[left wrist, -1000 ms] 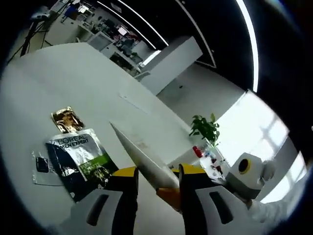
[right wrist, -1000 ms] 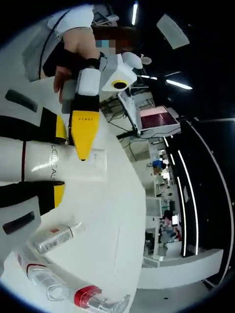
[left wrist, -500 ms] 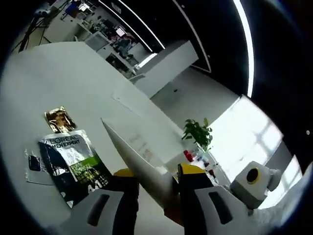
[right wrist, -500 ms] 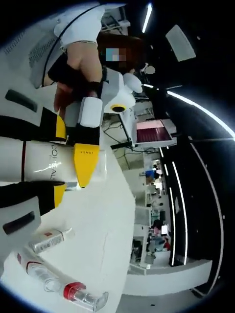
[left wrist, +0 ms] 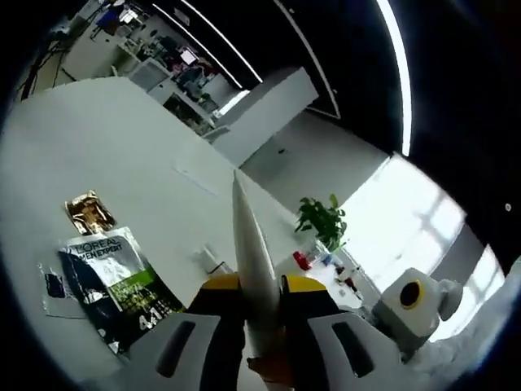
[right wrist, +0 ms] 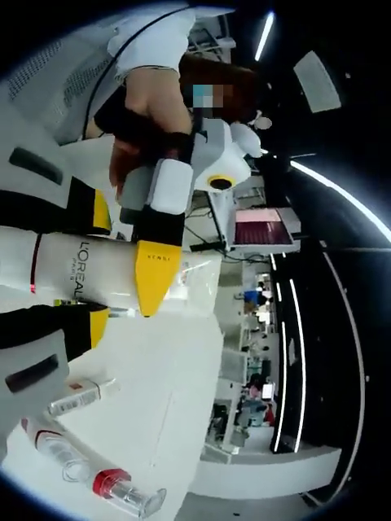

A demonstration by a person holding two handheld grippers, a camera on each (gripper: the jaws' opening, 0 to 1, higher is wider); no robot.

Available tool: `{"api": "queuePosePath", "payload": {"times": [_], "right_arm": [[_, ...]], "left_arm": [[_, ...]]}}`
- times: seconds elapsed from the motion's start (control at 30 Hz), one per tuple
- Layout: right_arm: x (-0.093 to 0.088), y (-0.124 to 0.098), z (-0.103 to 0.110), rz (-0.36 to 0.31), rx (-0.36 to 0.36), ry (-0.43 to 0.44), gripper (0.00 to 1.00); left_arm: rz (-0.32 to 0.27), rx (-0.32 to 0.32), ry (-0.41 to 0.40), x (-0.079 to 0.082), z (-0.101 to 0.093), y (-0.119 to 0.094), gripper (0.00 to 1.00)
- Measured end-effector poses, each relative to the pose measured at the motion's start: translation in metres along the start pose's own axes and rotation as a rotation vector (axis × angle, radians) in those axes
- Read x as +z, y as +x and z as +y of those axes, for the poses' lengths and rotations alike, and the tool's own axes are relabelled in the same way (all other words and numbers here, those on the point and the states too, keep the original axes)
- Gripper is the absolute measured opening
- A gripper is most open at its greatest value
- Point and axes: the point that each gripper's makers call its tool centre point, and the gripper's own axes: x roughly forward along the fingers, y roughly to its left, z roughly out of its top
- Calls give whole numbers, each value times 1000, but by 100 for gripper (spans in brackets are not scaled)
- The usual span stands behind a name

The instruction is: Arrange the skincare products in the storage area until every visible bottle or jar stands upright without overlapping.

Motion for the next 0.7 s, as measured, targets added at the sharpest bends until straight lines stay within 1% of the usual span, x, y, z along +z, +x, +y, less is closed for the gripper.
{"api": "queuePosePath", "payload": {"times": [0.13,0.2,0.33,0.4,0.47,0.53,0.63,0.67,0.7], "right_arm": [[5,-5,-1,-4,12,-19,26],[7,-9,-2,-4,23,-32,26],[9,-19,-5,-2,46,-45,27],[8,-23,-7,4,53,-46,30],[8,-29,-7,12,69,-59,30],[8,-36,-10,15,86,-62,28],[9,-48,-16,16,93,-61,26],[13,-53,-20,-1,106,-86,25],[18,-56,-21,-27,117,-59,23]], "left_arm": [[-8,-18,14,5,-2,0,9],[-13,-39,36,6,-7,0,9],[-5,-87,98,5,-21,2,9],[-2,-93,104,3,-25,3,9],[6,-97,115,2,-26,3,9],[11,-96,152,1,-27,3,8],[13,-122,143,1,-31,3,9],[13,-134,147,0,-34,4,9],[12,-136,156,-1,-35,4,9]]}}
